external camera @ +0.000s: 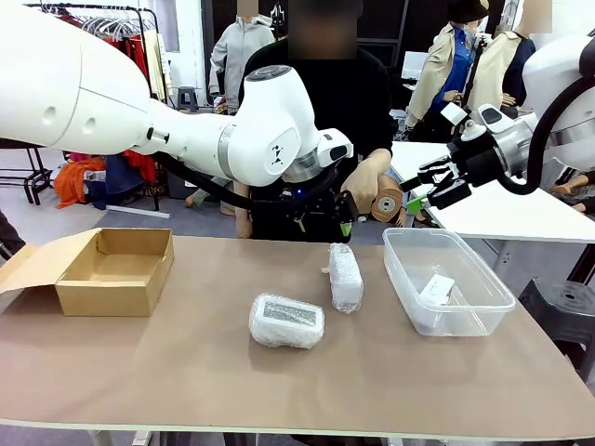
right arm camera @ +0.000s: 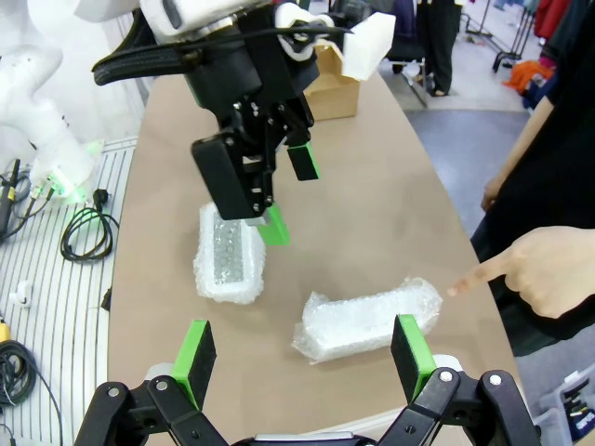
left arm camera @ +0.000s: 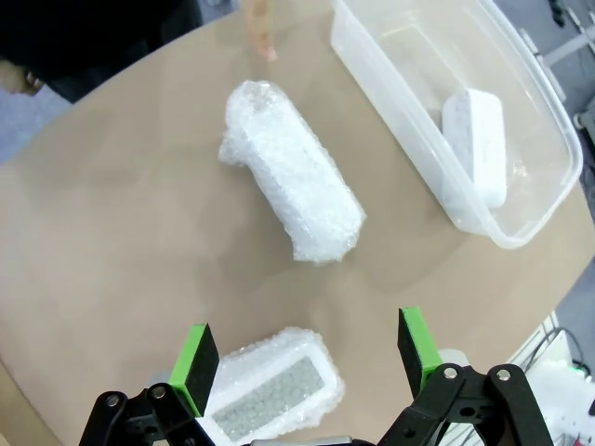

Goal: Separate and place wrapped and unwrapped clocks.
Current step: Pick up the Digital clock indicated by the person.

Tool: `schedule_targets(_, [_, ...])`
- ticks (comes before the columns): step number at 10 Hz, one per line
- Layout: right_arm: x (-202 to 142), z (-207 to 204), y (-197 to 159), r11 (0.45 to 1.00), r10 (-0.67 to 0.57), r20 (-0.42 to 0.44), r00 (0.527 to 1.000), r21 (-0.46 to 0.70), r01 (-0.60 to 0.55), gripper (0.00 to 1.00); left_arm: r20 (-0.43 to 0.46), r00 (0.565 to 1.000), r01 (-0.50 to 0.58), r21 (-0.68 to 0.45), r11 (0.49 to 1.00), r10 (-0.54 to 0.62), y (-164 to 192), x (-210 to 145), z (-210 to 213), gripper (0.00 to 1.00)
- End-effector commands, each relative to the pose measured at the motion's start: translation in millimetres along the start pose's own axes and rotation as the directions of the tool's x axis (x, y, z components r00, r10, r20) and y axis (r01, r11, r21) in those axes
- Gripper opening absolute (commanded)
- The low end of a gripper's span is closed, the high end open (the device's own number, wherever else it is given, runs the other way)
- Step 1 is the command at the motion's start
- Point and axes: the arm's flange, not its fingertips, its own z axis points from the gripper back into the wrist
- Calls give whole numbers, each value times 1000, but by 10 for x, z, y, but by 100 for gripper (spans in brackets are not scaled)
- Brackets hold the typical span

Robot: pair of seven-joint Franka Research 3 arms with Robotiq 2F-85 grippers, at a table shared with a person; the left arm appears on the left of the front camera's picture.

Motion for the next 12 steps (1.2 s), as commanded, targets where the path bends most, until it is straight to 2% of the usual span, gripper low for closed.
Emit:
schedule_targets(1, [22,-25,-4,1000,-5,3,1000,-18,5,100,-11,993,-114,37,993,115,-47,176,-118,100])
schedule_targets(3, [22,-25,-4,1000,-5,3,1000,-18,5,100,-40,981,-190,-49,981,188,-87,313,-283,100])
schedule_targets(5, [22,-25,-4,1000,-5,3,1000,-18,5,100,-16,970,-244,27,969,244,-96,463,-582,100])
schedule_targets(7, [22,-25,-4,1000,-5,3,1000,-18,5,100,-13,977,-211,97,973,213,-104,568,-832,100])
schedule_targets(10, [22,-25,-4,1000,-5,3,1000,-18,5,100,-60,976,-204,73,976,208,-167,681,-1143,100])
schedule_targets(12, [22,-25,-4,1000,-5,3,1000,-18,5,100,-81,976,-194,95,976,202,-212,711,-1299,100])
